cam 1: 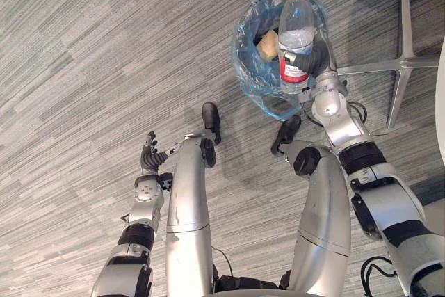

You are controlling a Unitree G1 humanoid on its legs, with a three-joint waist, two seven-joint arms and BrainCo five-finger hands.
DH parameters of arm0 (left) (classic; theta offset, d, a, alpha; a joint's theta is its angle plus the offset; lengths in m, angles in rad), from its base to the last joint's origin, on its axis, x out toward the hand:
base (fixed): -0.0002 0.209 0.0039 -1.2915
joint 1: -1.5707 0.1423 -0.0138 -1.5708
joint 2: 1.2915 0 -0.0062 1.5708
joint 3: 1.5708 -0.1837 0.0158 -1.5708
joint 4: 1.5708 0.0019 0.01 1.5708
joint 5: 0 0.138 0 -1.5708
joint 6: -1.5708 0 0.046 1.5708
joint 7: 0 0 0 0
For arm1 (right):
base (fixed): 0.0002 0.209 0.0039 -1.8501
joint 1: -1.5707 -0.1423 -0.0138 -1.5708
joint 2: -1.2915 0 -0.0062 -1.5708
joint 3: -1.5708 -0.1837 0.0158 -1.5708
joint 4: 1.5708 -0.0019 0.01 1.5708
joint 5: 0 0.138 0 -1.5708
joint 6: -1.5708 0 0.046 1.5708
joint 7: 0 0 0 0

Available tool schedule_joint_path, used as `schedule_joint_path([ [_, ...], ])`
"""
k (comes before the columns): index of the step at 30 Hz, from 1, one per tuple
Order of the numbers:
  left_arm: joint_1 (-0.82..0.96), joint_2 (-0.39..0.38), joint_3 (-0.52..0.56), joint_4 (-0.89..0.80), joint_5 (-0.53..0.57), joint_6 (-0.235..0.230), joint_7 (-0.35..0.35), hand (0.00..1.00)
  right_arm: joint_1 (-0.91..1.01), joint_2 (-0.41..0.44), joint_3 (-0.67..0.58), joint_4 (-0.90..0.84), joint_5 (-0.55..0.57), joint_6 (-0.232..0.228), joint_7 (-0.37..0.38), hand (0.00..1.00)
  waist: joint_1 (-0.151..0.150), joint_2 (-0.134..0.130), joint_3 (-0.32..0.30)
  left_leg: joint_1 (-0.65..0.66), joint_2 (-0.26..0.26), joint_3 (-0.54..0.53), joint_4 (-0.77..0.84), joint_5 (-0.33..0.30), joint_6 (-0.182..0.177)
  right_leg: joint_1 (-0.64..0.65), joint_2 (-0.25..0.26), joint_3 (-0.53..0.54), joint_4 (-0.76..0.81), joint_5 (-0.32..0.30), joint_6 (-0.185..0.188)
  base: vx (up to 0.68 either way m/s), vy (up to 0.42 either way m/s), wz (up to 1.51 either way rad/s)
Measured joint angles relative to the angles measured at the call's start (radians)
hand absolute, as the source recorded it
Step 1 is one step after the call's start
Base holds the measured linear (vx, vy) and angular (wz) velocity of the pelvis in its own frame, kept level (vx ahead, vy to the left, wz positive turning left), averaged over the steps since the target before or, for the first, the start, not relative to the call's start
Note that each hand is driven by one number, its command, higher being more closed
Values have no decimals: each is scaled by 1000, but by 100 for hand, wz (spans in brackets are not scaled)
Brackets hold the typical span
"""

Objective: Gather rubbish on tea table into small bin, then transfer packed bag to large trash can.

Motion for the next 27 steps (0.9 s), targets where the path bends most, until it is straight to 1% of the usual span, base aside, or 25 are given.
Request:
schedule_joint_path([
  [4,0,0,-5,-2,0,0,3,0,-28,3,-9,26,1,4,-26,0,2,1,-2,-2,-2,-6,7,3,4,0,-1,-3,13,-10,-4,-3,25,4],
  [7,0,0,-6,-4,0,0,3,0,-34,2,-18,26,10,5,-29,0,4,1,-2,-3,-2,-10,9,3,4,0,-1,-7,18,-15,-7,-2,7,1],
  [13,1,1,-6,-4,0,1,3,0,-33,3,-21,-31,11,1,-29,0,4,1,-3,-3,1,-16,15,2,3,0,-1,-11,29,-23,-17,0,0,0],
  [19,1,2,-5,-7,0,1,3,0,-19,4,-29,-80,6,-1,-28,0,4,1,-3,-4,2,-18,16,-1,-1,0,2,-13,29,-25,-18,0,0,0],
  [24,5,3,-3,-10,0,2,3,0,17,2,4,-148,-42,-5,-24,0,2,0,-4,-4,4,-19,21,-1,-1,3,4,-14,29,-24,-18,0,0,0],
  [27,6,4,-3,-14,1,6,3,0,40,1,35,-179,-112,-7,-20,0,3,0,-4,3,7,-20,21,-3,-3,13,6,-16,26,-24,-18,-5,9,-1],
])
